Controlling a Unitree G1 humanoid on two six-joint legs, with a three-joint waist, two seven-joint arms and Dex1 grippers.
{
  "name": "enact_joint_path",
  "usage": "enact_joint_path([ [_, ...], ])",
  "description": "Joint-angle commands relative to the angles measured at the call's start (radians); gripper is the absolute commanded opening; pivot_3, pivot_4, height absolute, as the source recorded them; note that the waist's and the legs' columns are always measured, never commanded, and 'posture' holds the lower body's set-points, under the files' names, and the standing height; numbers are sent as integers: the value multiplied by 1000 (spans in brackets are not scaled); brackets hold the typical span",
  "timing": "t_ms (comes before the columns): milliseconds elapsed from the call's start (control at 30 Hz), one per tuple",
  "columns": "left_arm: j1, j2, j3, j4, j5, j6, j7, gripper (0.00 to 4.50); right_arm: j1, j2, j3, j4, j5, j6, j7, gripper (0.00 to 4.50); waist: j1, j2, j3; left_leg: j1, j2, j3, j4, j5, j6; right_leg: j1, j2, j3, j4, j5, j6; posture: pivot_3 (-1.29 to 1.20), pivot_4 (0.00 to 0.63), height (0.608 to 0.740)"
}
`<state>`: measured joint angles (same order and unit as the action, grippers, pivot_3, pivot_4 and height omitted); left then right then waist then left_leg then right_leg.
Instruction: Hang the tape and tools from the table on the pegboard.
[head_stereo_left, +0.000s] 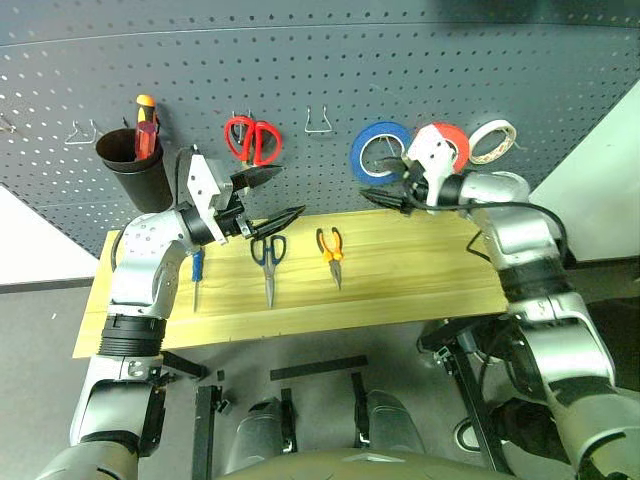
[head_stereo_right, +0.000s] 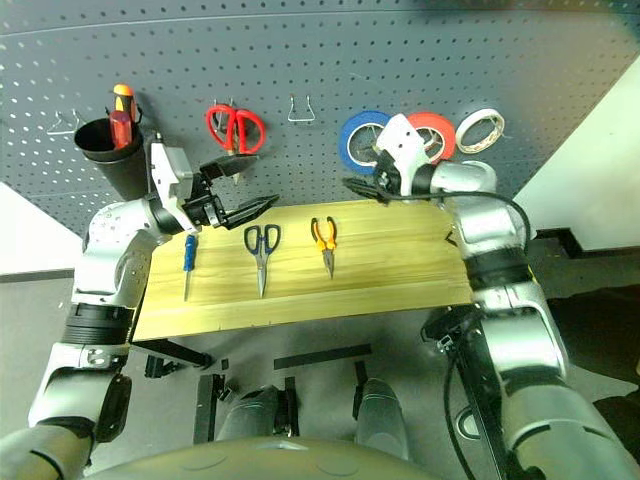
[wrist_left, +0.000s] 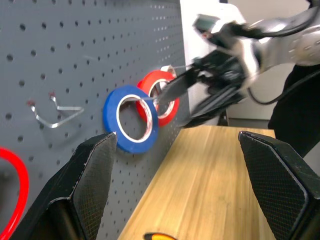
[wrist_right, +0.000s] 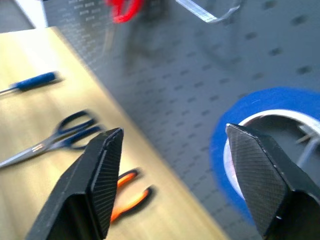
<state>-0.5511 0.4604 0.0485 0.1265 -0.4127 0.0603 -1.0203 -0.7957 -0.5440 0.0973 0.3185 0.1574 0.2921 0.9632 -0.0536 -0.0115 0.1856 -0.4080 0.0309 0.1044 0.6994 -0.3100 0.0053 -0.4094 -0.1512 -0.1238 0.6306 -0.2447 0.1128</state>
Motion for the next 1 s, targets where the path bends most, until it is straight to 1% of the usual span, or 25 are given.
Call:
enact_joint_path([
  [33,2,3,2,-13,3,-11,-1,4089,42,-52,-37,-207,67,124,31,3466,4,0,0,0,0,0,0,0,0,0,0,0,0,0,0,-68,114,738],
  [133,11,14,1,12,14,-7,-5,4089,93,-75,-39,-326,117,255,32,3466,6,0,0,1,0,0,0,0,0,0,0,0,0,0,0,-74,117,738],
  [233,22,30,2,40,38,3,10,4089,118,-68,-32,-388,140,397,-17,3466,7,0,0,1,0,0,0,0,0,0,0,0,1,0,0,-81,119,738],
  [300,33,43,-2,42,47,23,14,4089,122,-54,-16,-398,138,492,-63,3844,8,0,0,1,0,0,0,0,0,0,0,0,0,0,0,-81,122,738],
  [367,51,63,-6,33,57,53,20,4089,117,-33,-2,-393,134,578,-114,4387,8,0,0,1,0,0,0,0,0,0,0,0,0,0,0,-79,126,738],
  [400,60,76,-12,33,74,63,27,4089,112,-20,2,-388,132,617,-139,4469,9,0,0,1,0,0,0,0,0,0,0,0,0,0,0,-78,129,738],
  [500,103,123,-35,29,103,90,7,4089,93,39,12,-379,138,703,-200,4469,7,0,0,1,0,0,0,0,0,-1,0,0,1,0,0,-73,141,738],
  [533,112,128,-36,23,100,103,8,4089,86,55,18,-374,135,722,-218,4469,7,1,0,1,0,0,0,0,0,-1,0,0,1,0,0,-72,155,738],
  [600,127,129,-34,21,105,101,17,4444,64,91,33,-334,119,747,-257,4500,8,1,1,0,0,0,0,0,0,-1,0,0,1,0,0,-67,176,738],
  [633,132,131,-34,21,110,100,20,4481,50,107,37,-307,112,755,-274,4500,9,1,2,0,0,0,0,0,0,-1,0,0,1,0,0,-67,184,738],
  [700,138,131,-32,18,120,101,31,4481,19,135,32,-250,106,776,-311,4500,10,1,4,0,0,0,0,0,0,-1,0,0,1,0,0,-64,212,738],
  [800,137,127,-30,40,131,74,32,4481,-60,194,29,-55,63,763,-400,4500,9,2,12,0,1,-1,0,0,1,-1,0,0,1,0,0,-59,251,738],
  [867,130,110,-12,51,116,79,50,4481,-100,214,48,32,49,740,-399,4500,9,5,26,1,1,-2,0,0,1,-1,0,1,1,0,0,-44,299,738],
  [1000,143,125,-21,46,124,74,35,4481,-169,257,37,166,25,696,-431,4500,9,6,68,0,1,-2,0,-1,1,-4,0,4,2,0,-1,-27,348,738],
])
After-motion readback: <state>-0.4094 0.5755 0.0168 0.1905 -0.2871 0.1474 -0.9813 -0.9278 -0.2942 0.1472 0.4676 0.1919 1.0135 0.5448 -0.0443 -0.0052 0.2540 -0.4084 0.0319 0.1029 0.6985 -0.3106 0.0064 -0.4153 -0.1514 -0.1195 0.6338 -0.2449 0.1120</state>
